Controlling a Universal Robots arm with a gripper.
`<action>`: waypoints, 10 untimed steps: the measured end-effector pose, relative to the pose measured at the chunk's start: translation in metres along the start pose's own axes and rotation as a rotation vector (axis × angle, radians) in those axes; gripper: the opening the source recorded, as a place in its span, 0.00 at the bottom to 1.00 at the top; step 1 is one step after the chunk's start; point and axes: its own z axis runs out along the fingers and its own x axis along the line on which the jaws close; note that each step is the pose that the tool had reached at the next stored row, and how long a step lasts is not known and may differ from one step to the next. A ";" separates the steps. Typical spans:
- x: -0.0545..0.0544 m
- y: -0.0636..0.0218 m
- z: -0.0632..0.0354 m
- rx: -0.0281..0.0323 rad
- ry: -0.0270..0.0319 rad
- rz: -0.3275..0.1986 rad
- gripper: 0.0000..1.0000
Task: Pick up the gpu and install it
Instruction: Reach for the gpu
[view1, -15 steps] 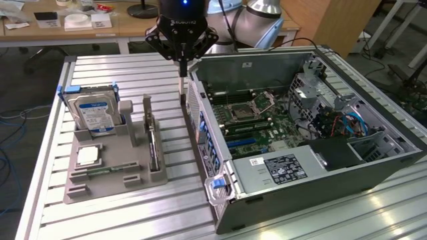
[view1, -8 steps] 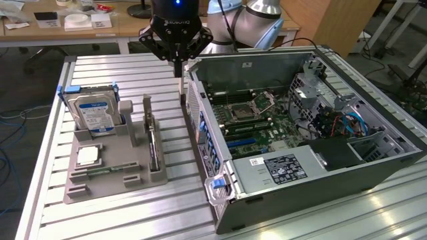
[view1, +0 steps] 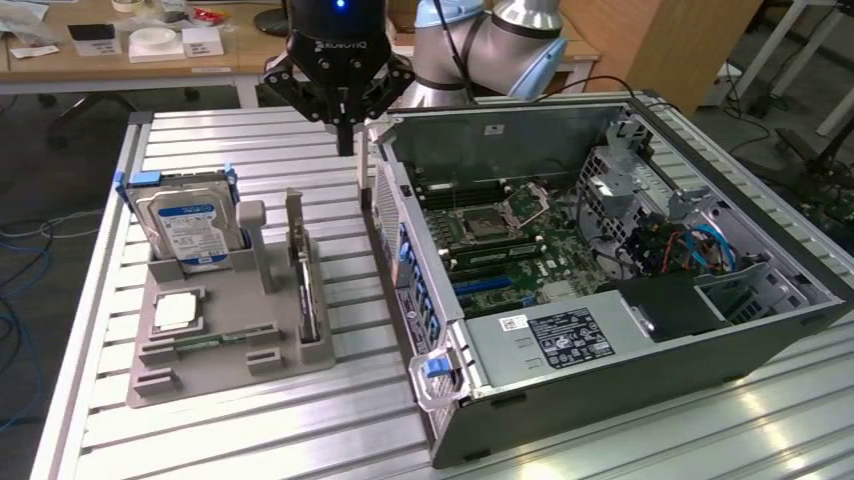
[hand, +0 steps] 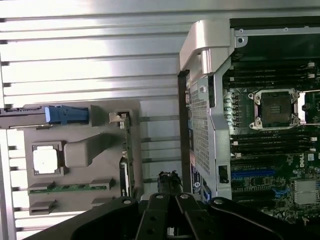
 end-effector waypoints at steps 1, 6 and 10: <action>0.001 -0.0002 0.0000 -0.0001 0.0000 0.000 0.10; 0.011 -0.0015 -0.0003 0.0000 0.0000 0.000 0.10; 0.018 -0.0028 -0.0005 0.0000 0.0000 0.000 0.10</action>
